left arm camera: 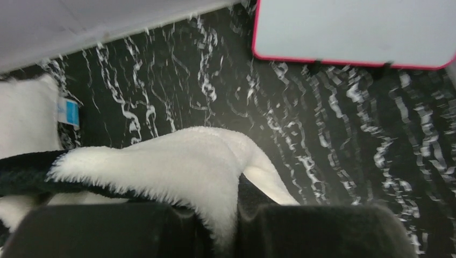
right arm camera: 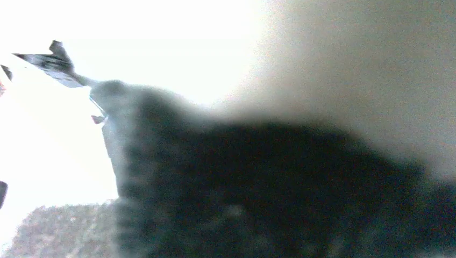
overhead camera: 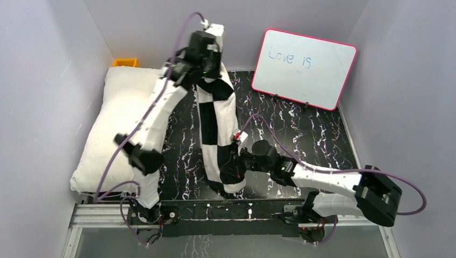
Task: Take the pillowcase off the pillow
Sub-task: Fold the pillowcase at the center of the board.
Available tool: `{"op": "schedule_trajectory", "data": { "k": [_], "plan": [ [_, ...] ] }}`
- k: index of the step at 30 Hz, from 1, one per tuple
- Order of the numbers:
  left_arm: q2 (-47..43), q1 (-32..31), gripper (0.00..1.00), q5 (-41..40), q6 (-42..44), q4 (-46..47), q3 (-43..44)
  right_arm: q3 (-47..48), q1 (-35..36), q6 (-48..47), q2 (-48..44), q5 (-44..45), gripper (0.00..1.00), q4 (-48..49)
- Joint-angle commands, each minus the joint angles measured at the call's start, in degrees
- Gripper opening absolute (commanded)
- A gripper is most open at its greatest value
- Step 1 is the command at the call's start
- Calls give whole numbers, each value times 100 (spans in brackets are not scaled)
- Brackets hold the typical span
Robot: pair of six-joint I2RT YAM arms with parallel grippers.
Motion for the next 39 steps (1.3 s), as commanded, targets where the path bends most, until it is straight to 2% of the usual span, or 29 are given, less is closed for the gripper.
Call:
{"op": "schedule_trajectory", "data": {
  "k": [1, 3, 6, 7, 10, 11, 12, 13, 14, 18, 25, 29, 31, 34, 36, 39],
  "plan": [
    [996, 382, 0, -311, 191, 717, 104, -58, 82, 466, 671, 206, 0, 148],
    [1491, 562, 0, -175, 98, 827, 155, 236, 60, 268, 1112, 250, 0, 39],
    [2528, 828, 0, 129, 22, 878, 868, 642, -119, 54, 1657, 94, 0, -120],
    [2947, 946, 0, 239, 52, 1056, 1161, 579, -328, 104, 1666, -34, 0, -19],
    [3344, 1243, 0, 601, -196, 2107, 836, 105, -1173, 403, 1303, -331, 1, 257],
    [3551, 1322, 0, 768, -366, 2513, 722, 23, -1408, 425, 1189, -283, 18, 228],
    [3790, 1356, 0, 983, -559, 3184, 562, 59, -1645, 353, 1153, -168, 44, 44],
    [4062, 1364, 73, 1399, -768, 3974, 564, 189, -1760, 325, 1237, -189, 89, -180],
    [4165, 1366, 98, 1589, -851, 4404, 608, 264, -1761, 311, 1261, -200, 98, -263],
    [3911, 1417, 98, 1534, -704, 5150, 498, 424, -1779, 50, 949, 217, 99, -734],
    [1850, 1922, 98, 1782, -677, 6044, -1643, 595, -1832, -456, 57, 1346, 99, -1225],
    [965, 2060, 98, 1967, -613, 4717, -2400, 972, -1832, -688, -120, 1651, 98, -1763],
    [428, 2060, 98, 2176, -730, 4322, -3414, 1124, -1831, -768, -164, 1571, 99, -1874],
    [-431, 2053, 98, 2760, -1296, 4580, -5330, 1374, -1828, -696, 202, 1297, 98, -2083],
    [-912, 2036, 91, 3414, -1479, 5164, -6442, 1447, -1835, -590, 492, 905, 99, -2041],
    [-1541, 1909, 80, 3966, -1657, 5339, -7529, 1325, -1836, -384, 704, 535, 99, -1623]
  ]
}}
